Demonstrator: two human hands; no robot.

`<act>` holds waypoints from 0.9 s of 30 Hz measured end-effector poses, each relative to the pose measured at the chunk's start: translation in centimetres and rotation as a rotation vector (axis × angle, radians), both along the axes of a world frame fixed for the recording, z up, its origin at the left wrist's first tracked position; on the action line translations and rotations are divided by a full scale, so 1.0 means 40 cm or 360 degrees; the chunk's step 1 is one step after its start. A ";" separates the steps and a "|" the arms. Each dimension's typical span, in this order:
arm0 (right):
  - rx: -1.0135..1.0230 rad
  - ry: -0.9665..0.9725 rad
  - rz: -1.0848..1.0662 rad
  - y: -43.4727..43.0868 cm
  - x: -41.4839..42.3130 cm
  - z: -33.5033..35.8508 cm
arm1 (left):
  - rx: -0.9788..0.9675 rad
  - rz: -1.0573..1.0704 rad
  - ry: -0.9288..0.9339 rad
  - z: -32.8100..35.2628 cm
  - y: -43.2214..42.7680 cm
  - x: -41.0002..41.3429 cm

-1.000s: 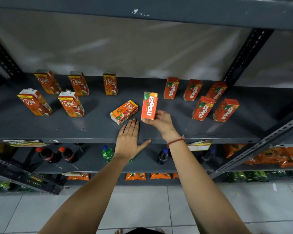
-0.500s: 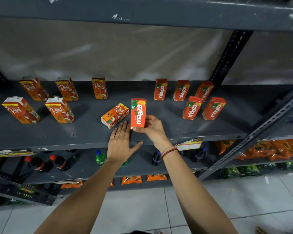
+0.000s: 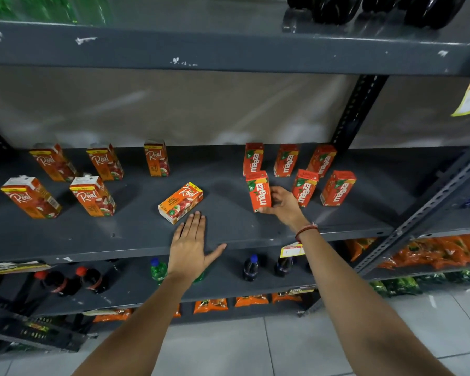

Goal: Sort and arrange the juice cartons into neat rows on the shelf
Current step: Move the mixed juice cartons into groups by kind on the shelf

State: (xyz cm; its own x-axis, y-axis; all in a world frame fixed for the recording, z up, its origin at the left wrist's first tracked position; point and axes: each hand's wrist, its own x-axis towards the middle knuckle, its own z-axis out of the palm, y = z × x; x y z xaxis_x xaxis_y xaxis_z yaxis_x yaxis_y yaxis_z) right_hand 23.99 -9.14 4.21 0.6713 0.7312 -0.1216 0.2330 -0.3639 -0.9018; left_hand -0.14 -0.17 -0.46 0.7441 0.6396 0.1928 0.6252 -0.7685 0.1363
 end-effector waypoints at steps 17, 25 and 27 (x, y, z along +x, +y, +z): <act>0.0211 -0.0390 -0.0826 -0.018 -0.146 -0.028 | -0.0067 -0.0108 -0.0066 0.003 0.005 -0.014; 0.0324 -0.0018 -0.0380 0.135 -0.423 -0.004 | 0.0022 -0.0099 -0.0496 0.021 0.079 -0.173; 0.0187 -0.0032 -0.0304 0.178 -0.443 0.015 | 0.0044 -0.0046 -0.0540 0.030 0.112 -0.199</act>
State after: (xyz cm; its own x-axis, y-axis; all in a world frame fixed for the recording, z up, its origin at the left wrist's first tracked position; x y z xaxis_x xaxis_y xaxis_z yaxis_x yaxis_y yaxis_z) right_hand 6.28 -2.02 4.81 0.8004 0.5987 -0.0285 0.1883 -0.2962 -0.9364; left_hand -8.08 4.31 0.73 0.6522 0.6102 0.4497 0.5256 -0.7916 0.3118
